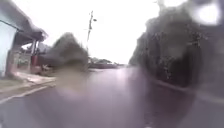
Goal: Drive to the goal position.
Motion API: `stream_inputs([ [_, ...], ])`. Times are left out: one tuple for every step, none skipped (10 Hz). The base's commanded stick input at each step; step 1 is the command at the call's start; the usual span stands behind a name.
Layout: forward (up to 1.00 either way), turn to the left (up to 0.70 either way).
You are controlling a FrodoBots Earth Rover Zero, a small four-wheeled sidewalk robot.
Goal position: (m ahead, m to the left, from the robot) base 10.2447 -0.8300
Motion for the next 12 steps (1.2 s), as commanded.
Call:
stream_inputs([
  [0.70,0.00],
  [0.70,0.00],
  [0.70,0.00],
  [0.70,0.00],
  [0.70,0.00],
  [0.70,0.00],
  [0.70,0.00],
  [0.70,0.00],
  [0.70,0.00],
  [0.70,0.00],
  [0.70,0.00],
  [0.70,0.00],
])
